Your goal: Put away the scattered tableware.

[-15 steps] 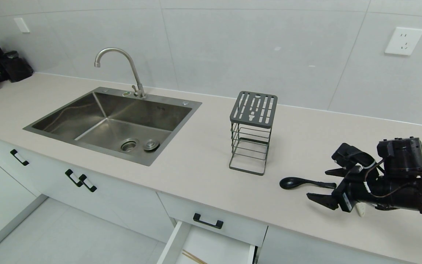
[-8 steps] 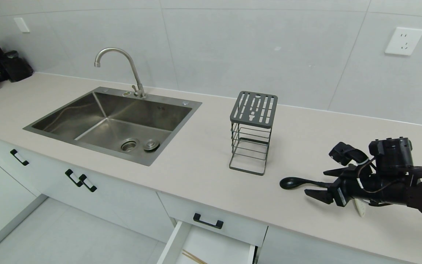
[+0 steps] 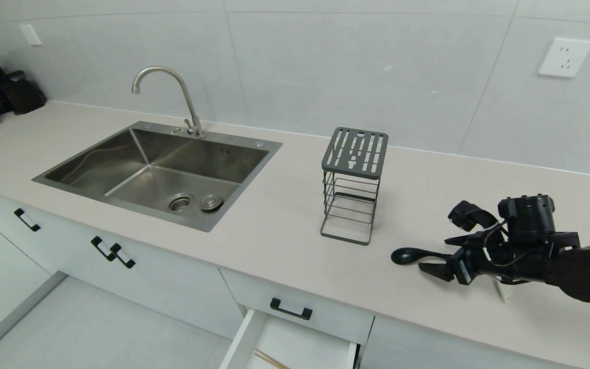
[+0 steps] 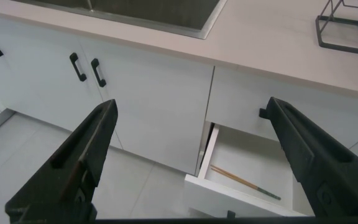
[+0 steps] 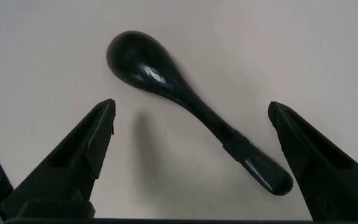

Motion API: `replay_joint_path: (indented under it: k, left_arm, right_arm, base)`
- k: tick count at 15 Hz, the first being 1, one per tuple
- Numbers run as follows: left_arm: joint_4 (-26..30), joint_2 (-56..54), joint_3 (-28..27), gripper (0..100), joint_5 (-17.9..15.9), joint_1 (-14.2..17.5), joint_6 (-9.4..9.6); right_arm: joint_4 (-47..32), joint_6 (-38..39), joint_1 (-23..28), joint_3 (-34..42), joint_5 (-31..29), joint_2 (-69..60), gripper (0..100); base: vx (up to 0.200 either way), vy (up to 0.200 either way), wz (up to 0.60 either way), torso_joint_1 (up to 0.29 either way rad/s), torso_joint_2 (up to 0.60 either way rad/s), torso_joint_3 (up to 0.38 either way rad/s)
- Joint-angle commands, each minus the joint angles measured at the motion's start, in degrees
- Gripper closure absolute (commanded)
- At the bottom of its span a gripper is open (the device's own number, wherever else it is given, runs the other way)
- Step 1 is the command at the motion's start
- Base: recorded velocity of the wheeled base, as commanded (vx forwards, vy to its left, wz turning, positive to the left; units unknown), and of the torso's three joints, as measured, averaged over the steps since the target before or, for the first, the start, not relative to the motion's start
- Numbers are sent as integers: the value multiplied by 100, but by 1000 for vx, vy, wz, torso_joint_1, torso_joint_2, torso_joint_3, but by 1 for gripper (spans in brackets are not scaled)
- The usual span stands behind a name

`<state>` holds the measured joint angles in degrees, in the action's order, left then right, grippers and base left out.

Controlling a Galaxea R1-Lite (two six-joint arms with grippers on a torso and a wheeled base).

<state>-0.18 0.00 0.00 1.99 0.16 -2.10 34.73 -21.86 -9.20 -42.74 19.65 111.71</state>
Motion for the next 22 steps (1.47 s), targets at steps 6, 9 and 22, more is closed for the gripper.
replay_joint_path:
  k: [6, 9, 22]
  left_arm:
    - [-8, 0, 0, 0, 3, 2, -10]
    - [1, 0, 0, 0, 3, 2, -1]
    - [-8, 0, 0, 0, 3, 2, -1]
  right_arm:
    - [122, 6, -99, -279, -137, 500, 0]
    - [271, 24, -108, -331, -155, 606, 0]
    - [280, -126, -459, -270, -155, 298, 100]
  base:
    - [0, 0, 0, 0, 0, 0]
    - [0, 0, 0, 0, 0, 0]
    - [0, 0, 0, 0, 0, 0]
